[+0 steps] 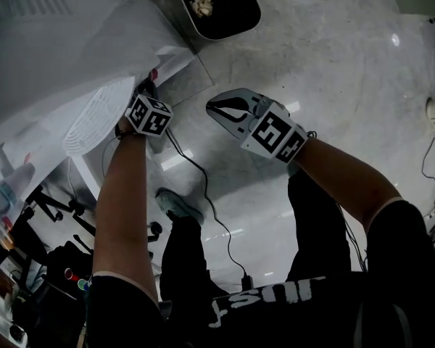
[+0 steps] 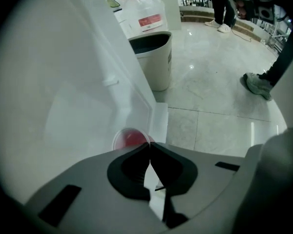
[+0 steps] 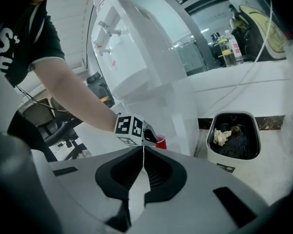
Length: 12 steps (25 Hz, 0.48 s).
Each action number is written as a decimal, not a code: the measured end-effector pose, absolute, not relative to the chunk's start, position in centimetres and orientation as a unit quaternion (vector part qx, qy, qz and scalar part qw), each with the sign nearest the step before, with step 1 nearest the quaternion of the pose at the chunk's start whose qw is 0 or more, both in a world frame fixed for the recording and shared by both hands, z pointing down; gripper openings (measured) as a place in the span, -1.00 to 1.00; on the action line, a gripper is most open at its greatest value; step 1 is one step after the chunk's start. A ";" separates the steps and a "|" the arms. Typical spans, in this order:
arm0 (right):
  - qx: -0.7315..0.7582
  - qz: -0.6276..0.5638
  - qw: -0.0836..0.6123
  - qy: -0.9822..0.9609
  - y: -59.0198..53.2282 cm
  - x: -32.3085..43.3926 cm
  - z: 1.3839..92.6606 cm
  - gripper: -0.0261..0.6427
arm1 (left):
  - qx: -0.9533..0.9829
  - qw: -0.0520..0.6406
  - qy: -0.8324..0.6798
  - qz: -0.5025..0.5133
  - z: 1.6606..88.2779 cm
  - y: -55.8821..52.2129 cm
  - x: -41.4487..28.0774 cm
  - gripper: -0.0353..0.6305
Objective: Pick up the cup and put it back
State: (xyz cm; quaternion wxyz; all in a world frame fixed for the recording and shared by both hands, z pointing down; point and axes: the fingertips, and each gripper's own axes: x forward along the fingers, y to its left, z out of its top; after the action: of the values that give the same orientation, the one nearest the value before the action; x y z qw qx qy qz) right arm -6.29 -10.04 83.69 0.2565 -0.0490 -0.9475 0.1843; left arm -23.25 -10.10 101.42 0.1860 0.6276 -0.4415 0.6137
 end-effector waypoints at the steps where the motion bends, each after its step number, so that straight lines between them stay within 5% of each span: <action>1: -0.050 0.182 0.260 -0.947 -9.6 -6.3 83.2 -0.82 | 0.633 0.189 -0.438 0.610 100.8 -9.4 -22.4 -0.85; 12: -0.025 0.171 0.279 -0.945 -5.3 -5.5 71.0 -0.82 | 0.708 0.168 -0.377 0.572 86.7 -0.8 -12.9 -0.85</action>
State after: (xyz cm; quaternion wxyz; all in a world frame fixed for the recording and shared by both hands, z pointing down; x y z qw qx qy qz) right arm -5.49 -5.30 71.04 0.2792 -0.0250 -0.9446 0.1708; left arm -12.86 -0.79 86.68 0.1676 0.7085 -0.3772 0.5724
